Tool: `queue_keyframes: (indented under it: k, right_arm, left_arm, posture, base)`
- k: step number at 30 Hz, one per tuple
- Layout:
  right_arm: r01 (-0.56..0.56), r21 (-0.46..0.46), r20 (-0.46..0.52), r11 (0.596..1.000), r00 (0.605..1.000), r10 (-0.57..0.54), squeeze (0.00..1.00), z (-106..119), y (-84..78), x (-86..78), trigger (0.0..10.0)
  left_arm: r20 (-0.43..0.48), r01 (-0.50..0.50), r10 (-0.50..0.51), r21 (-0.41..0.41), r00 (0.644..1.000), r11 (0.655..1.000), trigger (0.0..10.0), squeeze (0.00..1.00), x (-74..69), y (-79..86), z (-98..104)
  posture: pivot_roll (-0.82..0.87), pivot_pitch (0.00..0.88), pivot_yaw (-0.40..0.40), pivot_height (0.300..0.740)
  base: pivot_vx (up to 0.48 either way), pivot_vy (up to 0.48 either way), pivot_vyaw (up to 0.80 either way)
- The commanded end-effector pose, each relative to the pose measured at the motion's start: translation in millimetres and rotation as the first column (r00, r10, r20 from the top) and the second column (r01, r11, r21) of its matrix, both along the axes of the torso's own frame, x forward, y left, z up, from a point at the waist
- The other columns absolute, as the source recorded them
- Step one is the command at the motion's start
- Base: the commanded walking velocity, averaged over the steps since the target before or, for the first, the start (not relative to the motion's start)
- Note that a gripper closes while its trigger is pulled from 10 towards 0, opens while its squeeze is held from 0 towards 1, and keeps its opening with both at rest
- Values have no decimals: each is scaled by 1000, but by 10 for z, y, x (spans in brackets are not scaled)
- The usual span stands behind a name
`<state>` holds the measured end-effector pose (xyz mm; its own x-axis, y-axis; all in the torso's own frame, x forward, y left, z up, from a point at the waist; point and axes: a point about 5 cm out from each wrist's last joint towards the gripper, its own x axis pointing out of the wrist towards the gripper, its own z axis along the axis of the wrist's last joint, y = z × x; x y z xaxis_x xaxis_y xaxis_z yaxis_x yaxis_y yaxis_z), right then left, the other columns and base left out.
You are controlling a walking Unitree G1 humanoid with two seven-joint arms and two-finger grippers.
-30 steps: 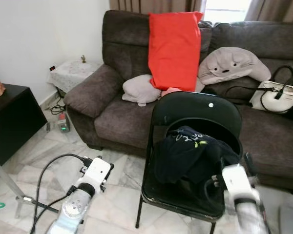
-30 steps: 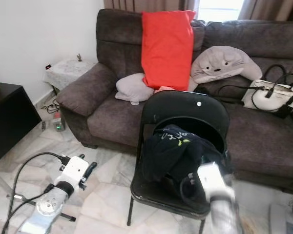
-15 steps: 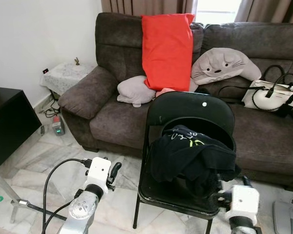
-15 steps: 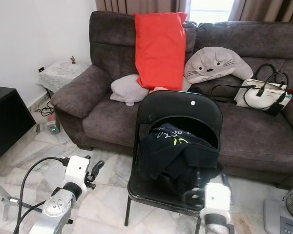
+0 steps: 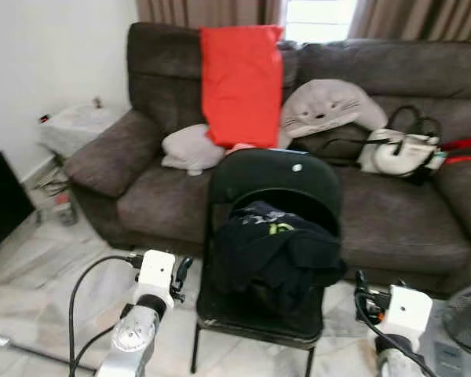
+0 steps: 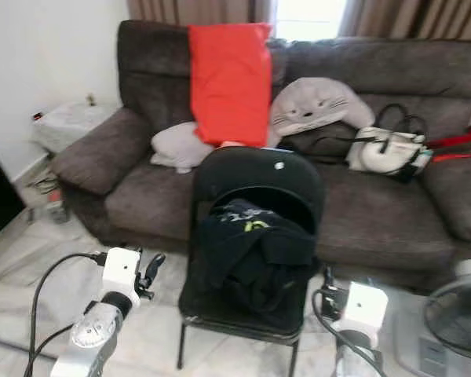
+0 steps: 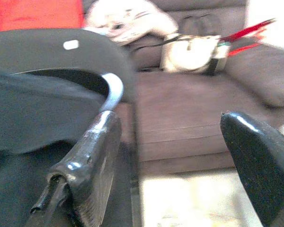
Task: Hang hanger
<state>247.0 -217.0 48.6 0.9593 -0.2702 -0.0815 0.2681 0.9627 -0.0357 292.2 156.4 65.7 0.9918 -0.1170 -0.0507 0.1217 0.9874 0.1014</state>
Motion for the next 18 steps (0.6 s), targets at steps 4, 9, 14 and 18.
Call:
queue_keyframes:
  k: [4,9,14,18]
  right_arm:
    - [-4,1,-21,1000,1000,4,0,-42,-2,-67,10000]
    - [-7,3,-23,1000,1000,7,0,-53,-8,-66,10000]
    - [-26,8,-78,1000,997,26,0,-186,11,-64,10000]
    - [-33,15,-105,999,994,35,0,-250,21,-63,10000]
  left_arm:
    - [3,-3,3,4,1000,1000,10000,0,-38,21,-7]
    - [2,-1,1,7,1000,1000,10000,0,-35,19,-7]
    - [-1,-4,4,-1,1000,1000,10000,0,-64,37,-16]
    - [24,-2,2,-12,1000,1000,10000,0,-93,47,22]
  posture:
    - [1,0,4,740]
    - [5,0,2,740]
    - [16,0,-5,740]
    - [21,0,-7,740]
  base:
    - [0,-480,0]
    - [0,-176,0]
    - [0,0,0]
    - [0,0,0]
